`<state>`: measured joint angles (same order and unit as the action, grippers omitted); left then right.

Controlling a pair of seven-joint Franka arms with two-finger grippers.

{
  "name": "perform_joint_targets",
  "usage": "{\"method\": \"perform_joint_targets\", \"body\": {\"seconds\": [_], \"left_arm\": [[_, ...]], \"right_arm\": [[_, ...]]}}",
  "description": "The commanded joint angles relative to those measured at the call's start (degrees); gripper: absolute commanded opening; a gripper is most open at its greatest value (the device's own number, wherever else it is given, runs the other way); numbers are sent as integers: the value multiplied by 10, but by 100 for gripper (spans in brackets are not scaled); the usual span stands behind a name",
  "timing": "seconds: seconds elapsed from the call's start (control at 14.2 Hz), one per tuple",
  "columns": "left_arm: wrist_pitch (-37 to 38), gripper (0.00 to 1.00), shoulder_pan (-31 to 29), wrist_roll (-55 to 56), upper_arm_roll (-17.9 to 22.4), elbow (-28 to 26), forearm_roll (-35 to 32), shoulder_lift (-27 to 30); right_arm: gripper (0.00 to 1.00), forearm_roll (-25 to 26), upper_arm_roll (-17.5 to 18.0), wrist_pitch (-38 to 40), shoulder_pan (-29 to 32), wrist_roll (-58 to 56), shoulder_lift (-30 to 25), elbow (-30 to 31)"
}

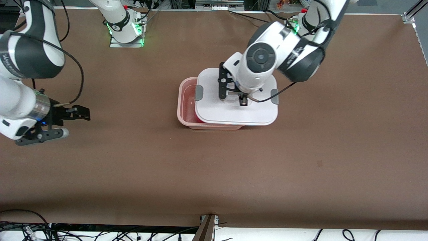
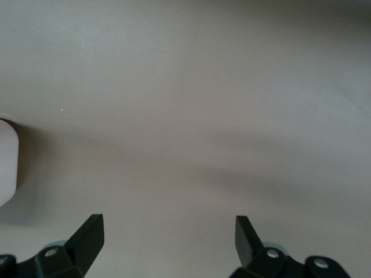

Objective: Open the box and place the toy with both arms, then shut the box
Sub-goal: 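Lower the lid onto the box with the left gripper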

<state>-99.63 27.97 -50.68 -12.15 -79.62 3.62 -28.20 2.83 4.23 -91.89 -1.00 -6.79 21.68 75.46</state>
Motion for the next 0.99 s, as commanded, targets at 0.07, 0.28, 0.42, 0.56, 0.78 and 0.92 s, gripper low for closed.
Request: {"method": "perform_joint_targets", "body": {"seconds": [0.07, 0.28, 0.42, 0.56, 0.78, 0.92], "left_arm": [[-44, 0, 40, 51, 8, 4, -9, -18], [-67, 0, 44, 60, 8, 1, -9, -26], [-69, 0, 45, 60, 8, 1, -23, -35], [-89, 0, 47, 61, 7, 1, -38, -44], [-91, 0, 60, 76, 7, 1, -38, -48], [-94, 0, 65, 81, 8, 3, -38, -57]], "right_arm": [[100, -7, -23, 35, -2, 33, -63, 21], [100, -6, -36, 38, -2, 70, -89, 50], [100, 0, -40, 39, -1, 67, -111, 50], [100, -9, -65, 42, -1, 56, -136, 64], [100, -9, -68, 68, -1, 51, -147, 79], [100, -9, -73, 87, -1, 49, -147, 79]]}}
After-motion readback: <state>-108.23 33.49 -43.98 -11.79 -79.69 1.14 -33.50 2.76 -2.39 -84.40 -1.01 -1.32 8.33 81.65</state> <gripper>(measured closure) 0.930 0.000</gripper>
